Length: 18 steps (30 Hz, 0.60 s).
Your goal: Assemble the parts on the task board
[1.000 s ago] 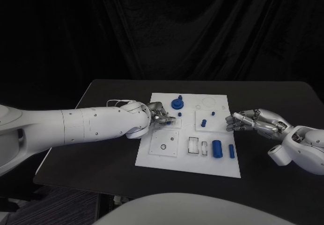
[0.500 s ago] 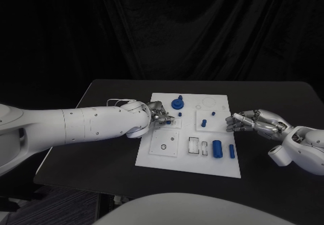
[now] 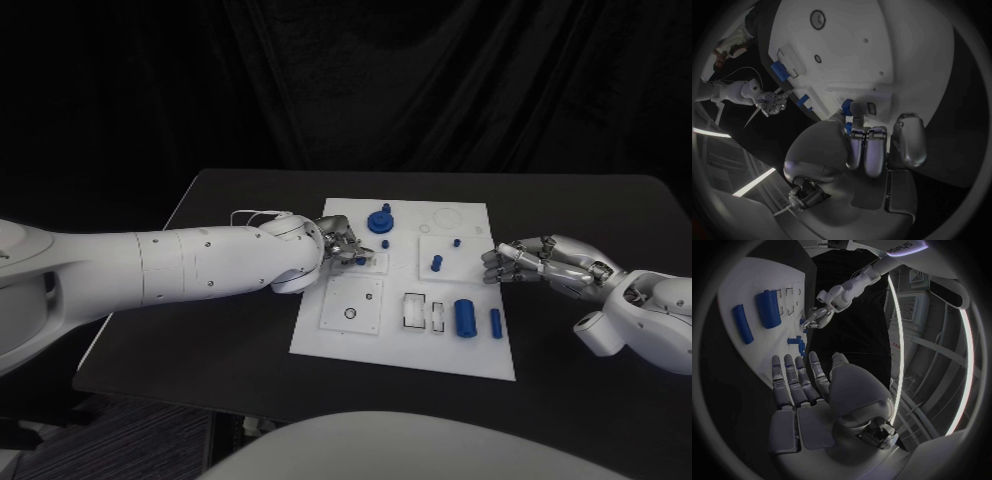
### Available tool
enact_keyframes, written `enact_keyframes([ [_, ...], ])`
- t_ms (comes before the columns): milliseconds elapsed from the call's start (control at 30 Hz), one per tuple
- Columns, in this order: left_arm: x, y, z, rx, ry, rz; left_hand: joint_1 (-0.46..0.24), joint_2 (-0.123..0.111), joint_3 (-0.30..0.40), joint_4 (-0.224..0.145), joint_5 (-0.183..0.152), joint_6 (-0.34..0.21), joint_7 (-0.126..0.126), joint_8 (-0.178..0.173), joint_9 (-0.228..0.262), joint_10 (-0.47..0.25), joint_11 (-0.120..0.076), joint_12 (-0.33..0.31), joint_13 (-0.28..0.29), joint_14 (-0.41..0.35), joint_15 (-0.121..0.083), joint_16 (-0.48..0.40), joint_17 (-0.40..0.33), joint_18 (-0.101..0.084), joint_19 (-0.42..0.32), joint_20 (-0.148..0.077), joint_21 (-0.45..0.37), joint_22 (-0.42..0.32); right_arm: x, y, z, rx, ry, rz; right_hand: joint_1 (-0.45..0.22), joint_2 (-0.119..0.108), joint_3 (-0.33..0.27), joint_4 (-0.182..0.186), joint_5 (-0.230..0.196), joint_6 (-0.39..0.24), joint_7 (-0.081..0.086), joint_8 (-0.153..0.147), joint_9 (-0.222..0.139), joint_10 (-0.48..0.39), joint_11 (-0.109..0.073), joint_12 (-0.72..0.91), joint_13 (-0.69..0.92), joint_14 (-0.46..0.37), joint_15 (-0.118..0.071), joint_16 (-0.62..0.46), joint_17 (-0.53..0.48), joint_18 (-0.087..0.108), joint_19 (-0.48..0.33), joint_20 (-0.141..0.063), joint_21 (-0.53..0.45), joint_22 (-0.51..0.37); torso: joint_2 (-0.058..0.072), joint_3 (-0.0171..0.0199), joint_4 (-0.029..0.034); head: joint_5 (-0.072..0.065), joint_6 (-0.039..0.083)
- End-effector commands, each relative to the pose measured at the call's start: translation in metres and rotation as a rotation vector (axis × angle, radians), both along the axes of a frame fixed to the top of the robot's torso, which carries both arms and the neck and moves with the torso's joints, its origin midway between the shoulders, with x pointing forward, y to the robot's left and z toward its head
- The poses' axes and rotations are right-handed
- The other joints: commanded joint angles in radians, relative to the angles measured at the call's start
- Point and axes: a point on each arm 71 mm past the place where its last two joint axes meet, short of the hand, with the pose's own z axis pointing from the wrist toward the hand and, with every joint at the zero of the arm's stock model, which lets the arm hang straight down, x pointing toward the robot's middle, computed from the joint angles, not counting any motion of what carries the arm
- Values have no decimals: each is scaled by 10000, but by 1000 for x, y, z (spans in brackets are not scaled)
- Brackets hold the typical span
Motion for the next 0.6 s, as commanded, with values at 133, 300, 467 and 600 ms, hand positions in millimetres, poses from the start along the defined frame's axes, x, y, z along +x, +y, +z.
enact_keyframes([
  [133, -2, 0, -4, 183, 211, -77, -93, -128, -194, 122, -40, 94, 10, 63, -23, 1057, -86, 23, 2602, 1075, -70, 27, 2635, -32, 124, -12, 130, 1688, -2, 1, -3, -98, 292, 172, -33, 87, 20, 18, -33, -28, 904, 60, 8, -9, -47, 36, -4, -74, -25, 65, -3, 121, -29, -26, 7, -15, 17, 10, -5, 14, -1],
  [300, -1, 2, -4, 194, 114, 141, -431, -246, -570, 430, -27, 144, 16, 129, -46, 1057, -86, 23, 2602, 1075, -73, 27, 2635, -35, 152, -17, 134, 1707, -2, 0, -3, -111, 304, 156, -49, 92, 17, 19, -40, -25, 908, 65, 9, -5, -48, 40, -4, -73, -26, 70, -3, 122, -27, -26, 9, -16, 15, 16, 12, -15, -1],
  [467, 0, 5, -4, 265, 115, 311, -843, -200, -911, 750, 11, 29, 41, 226, 12, 1057, -66, 23, 2602, 1075, -59, 27, 2635, -26, 152, -6, 69, 1705, -2, 0, -3, -125, 327, 154, -58, 91, 13, 19, -43, -23, 909, 68, 10, -4, -48, 42, -4, -72, -27, 73, -3, 123, -26, -26, 10, -17, 10, 15, 6, -5, -1],
  [600, 0, 7, -4, 281, 103, 363, -1396, -39, -1284, 793, 112, -163, 65, 393, 134, 1057, -42, 23, 2602, 1075, -35, 27, 2635, -13, 140, 16, -9, 1701, -2, 0, -3, -128, 339, 162, -79, 81, 1, 17, -49, -18, 911, 74, 11, 1, -49, 47, -3, -71, -28, 80, -2, 125, -24, -26, 12, -19, 4, 12, -1, 0, -1],
])
